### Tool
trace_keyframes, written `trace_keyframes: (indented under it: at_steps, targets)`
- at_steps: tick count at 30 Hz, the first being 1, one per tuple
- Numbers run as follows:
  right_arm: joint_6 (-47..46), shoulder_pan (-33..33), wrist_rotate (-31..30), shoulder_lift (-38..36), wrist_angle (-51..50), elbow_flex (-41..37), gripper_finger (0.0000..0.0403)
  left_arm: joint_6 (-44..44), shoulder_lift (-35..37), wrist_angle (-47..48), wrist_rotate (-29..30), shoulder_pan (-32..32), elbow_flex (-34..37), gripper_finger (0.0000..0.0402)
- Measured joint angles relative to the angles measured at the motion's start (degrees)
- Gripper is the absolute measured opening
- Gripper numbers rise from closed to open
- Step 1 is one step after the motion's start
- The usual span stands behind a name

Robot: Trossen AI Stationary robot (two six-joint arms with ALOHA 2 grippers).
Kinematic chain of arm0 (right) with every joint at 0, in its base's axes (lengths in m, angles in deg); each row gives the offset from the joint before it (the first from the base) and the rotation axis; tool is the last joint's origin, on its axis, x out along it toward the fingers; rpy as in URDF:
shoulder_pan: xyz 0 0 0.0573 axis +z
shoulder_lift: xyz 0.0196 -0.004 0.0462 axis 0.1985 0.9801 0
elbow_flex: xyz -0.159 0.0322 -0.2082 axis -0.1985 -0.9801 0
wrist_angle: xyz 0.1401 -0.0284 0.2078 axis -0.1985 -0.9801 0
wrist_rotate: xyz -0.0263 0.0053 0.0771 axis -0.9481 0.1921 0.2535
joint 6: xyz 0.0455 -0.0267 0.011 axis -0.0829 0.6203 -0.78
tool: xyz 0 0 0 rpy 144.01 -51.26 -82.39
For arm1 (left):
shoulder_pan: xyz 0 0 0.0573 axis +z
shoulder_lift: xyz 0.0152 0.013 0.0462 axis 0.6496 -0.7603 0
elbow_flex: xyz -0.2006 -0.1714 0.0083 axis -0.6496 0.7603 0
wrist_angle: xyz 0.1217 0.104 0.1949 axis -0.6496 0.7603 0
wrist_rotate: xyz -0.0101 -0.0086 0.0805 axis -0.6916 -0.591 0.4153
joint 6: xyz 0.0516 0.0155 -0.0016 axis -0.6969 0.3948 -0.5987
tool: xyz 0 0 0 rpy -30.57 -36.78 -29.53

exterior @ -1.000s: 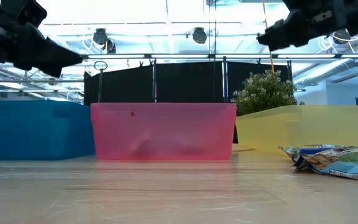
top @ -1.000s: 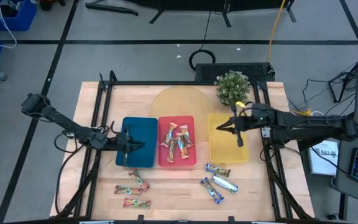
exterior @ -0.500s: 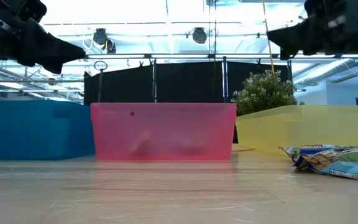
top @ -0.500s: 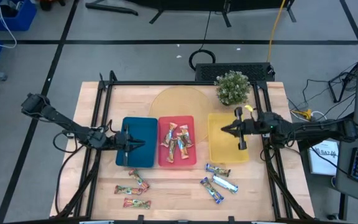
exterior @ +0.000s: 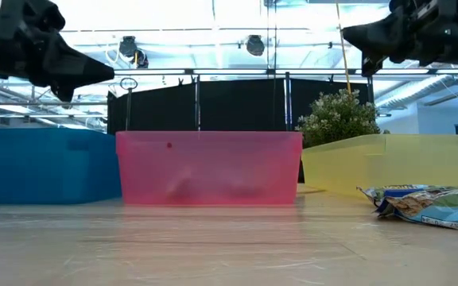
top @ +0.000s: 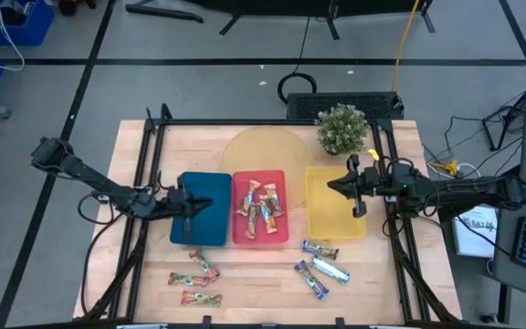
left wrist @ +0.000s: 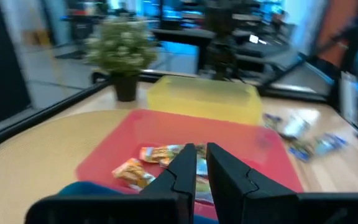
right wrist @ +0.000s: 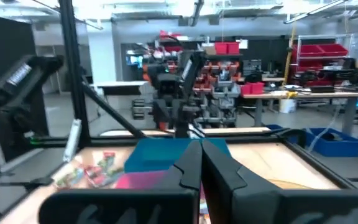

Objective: Pick and place Granola Bars by type
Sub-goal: Put the red granola bar into the blue bin

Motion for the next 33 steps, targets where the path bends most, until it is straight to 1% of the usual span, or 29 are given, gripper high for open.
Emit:
trace_keyframes:
  at_steps: [2, 3, 8, 15, 18, 21, 27, 28, 29, 31, 33]
  targets:
    - [-0.27, 0.0, 0.35, -0.3, -1.07, 0.0, 0.0001, 0.66, 0.23, -0.39, 2.07, 0.0, 0.0, 0.0047]
    - [-0.26, 0.01, 0.39, -0.29, -1.75, 0.0, 0.0001, 0.44, 0.32, -0.46, 2.09, -0.01, 0.0, 0.0047]
    - [1.15, 0.0, 1.26, -1.0, -5.73, 0.0, 0.0001, -0.91, 0.3, -0.25, -1.66, -0.91, -0.02, 0.0047]
    - [1.85, 0.0, 1.83, -8.94, -13.33, 0.02, 0.0001, -0.34, 0.3, -0.01, -1.03, -4.15, -0.02, 0.0047]
    - [2.19, 0.0, 1.81, -12.22, -15.98, 0.02, 0.0001, -0.28, 0.28, 0.43, 1.01, -4.67, -0.02, 0.0046]
    - [2.86, 0.0, 1.68, -13.91, -17.07, 0.02, 0.0001, -0.08, 0.28, 0.74, 2.69, -4.72, -0.02, 0.0046]
    - [5.68, 0.0, 1.51, -13.85, -17.69, 0.02, 0.0001, -0.49, 0.27, 1.5, -0.74, -4.65, -0.99, 0.0046]
    - [5.65, 0.0, 1.53, -13.85, -18.19, 0.02, 0.0001, -0.27, 0.24, 3.13, -1.48, -4.65, -2.65, 0.0046]
    - [5.62, 0.0, 1.63, -13.82, -18.45, 0.02, 0.0002, -0.5, 0.23, 6.84, -2.45, -4.65, -5.4, 0.0045]
    - [5.93, 0.0, 1.66, -13.83, -18.33, 0.02, 0.0001, -1.48, -0.44, 18.83, -4.66, -4.76, -13.04, 0.0034]
    - [6.23, 0.0, 1.66, -13.84, -17.94, 0.02, 0.0001, -0.13, -3.4, 33.05, -4.8, -4.8, -22.36, 0.0013]
